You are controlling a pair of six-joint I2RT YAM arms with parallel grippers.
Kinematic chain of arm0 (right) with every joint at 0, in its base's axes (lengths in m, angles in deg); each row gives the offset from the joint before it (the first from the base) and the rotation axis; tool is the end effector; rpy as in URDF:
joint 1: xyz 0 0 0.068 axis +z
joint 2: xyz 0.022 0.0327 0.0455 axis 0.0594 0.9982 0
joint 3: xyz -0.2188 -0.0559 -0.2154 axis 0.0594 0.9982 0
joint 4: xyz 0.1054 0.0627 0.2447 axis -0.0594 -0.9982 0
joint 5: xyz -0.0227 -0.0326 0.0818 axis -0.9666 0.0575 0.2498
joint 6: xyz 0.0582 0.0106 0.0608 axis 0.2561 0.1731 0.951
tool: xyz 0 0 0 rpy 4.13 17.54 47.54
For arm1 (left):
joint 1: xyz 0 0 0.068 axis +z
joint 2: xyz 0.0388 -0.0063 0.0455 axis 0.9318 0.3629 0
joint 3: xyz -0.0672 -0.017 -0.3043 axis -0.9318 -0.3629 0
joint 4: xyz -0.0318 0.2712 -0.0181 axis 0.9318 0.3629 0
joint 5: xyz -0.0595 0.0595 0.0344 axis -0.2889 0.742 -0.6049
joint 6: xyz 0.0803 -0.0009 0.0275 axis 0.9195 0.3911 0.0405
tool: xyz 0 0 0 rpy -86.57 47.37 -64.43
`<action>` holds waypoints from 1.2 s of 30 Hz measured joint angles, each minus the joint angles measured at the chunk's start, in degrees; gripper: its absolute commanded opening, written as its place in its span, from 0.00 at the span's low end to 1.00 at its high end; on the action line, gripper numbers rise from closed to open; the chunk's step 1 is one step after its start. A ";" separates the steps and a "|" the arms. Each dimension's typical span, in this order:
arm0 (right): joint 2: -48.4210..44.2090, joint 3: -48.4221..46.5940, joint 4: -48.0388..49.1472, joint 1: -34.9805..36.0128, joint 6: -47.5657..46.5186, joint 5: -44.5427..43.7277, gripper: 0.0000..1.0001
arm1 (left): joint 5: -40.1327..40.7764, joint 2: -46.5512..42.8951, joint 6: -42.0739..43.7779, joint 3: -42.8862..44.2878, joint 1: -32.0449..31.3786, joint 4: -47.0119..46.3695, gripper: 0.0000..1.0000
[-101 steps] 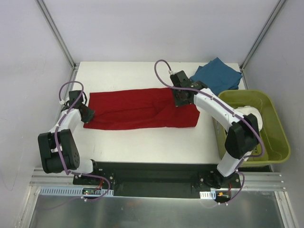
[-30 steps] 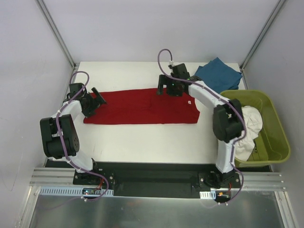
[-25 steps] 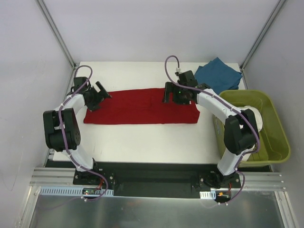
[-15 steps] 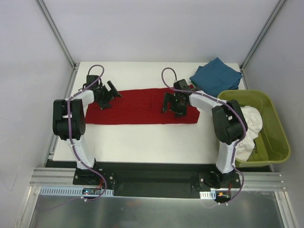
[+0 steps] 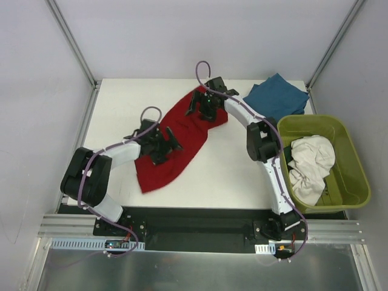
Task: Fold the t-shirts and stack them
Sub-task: Rotate the tshirt 90 degrees
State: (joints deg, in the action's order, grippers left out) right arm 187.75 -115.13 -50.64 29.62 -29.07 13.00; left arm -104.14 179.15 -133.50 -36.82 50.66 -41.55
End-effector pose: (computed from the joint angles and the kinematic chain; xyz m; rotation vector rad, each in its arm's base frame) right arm 0.5444 0.3018 0.1690 -0.3404 2.4706 0.8589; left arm 0.3234 -0.1284 0.1707 -0.5298 2.4883 -0.8663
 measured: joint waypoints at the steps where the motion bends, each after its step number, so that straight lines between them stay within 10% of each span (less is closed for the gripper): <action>1: 2.40 -3.74 0.35 -0.02 0.37 0.31 0.96 | 0.31 -0.39 -1.92 -0.37 -2.75 -0.07 0.99; 9: 10.08 -13.55 7.34 -1.86 7.21 2.60 0.96 | 5.92 2.27 -22.08 2.80 -26.45 2.03 0.99; 22: 9.44 -13.51 7.72 -2.67 3.48 1.42 0.97 | 10.40 -3.52 -26.21 2.40 -31.58 6.69 0.99; 36: -30.88 14.45 -3.52 6.58 -17.70 -19.65 0.96 | 29.14 -36.70 -12.35 -0.22 -32.04 24.24 0.99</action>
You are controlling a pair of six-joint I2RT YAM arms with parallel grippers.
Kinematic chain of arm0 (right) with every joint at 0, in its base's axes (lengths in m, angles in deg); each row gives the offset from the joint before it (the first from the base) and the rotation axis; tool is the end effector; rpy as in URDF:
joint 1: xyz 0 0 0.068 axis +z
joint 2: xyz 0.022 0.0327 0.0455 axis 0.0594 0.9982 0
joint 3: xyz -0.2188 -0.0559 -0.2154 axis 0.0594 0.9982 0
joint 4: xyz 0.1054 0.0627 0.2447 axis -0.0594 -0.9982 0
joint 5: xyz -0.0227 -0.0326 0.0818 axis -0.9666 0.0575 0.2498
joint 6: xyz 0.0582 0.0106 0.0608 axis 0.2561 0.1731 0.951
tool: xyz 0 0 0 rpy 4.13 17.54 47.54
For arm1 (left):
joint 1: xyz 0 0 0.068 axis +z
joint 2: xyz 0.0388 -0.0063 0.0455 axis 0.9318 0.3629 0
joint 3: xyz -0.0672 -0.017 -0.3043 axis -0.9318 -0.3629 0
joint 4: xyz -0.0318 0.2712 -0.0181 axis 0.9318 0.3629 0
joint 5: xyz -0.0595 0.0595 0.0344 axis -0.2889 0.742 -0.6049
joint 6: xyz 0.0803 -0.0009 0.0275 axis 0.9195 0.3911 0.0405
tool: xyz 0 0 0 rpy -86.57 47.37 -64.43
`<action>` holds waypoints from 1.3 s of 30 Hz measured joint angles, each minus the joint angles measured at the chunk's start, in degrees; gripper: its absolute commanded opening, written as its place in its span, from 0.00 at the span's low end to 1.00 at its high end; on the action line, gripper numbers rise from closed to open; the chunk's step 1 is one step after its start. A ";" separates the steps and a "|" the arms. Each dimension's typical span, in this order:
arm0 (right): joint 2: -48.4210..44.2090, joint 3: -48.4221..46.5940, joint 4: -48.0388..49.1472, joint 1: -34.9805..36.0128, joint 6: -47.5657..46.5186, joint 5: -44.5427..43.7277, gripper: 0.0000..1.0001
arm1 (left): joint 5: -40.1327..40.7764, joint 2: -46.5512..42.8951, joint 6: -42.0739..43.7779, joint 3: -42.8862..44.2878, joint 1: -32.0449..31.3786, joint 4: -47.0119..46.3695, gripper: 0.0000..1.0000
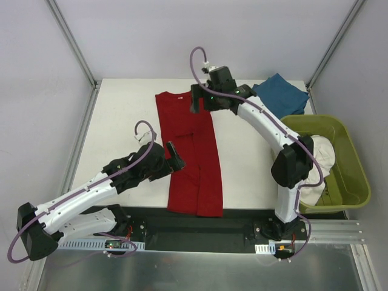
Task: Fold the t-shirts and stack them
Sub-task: Rotate the tshirt 90 degrees
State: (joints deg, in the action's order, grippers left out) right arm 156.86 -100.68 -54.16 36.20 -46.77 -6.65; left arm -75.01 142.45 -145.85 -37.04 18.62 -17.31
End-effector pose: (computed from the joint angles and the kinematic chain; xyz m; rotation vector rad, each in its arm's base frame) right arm 0.4297 0.2835 0.3633 -0.6240 2.1183 0.4236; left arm 0.1568 -0.1632 0.2963 -0.3480 2.2765 -0.8518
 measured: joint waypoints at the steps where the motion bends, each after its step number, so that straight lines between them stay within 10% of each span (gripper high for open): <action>1: -1.22 1.55 -0.52 1.53 -0.37 -1.14 0.96 | 1.01 -0.92 0.48 -0.96 0.90 2.05 0.99; 13: 18.18 0.87 -7.54 9.88 0.26 -8.20 0.96 | 1.88 -6.95 2.25 -10.25 10.84 10.62 0.99; 39: 31.78 -20.37 -8.24 1.38 16.31 -4.48 0.96 | -6.12 4.00 2.21 -11.80 10.71 7.19 0.97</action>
State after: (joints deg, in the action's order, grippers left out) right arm 188.64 -121.05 -62.40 37.58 -30.47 -11.13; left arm -81.13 146.45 -143.64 -48.84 29.33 -10.12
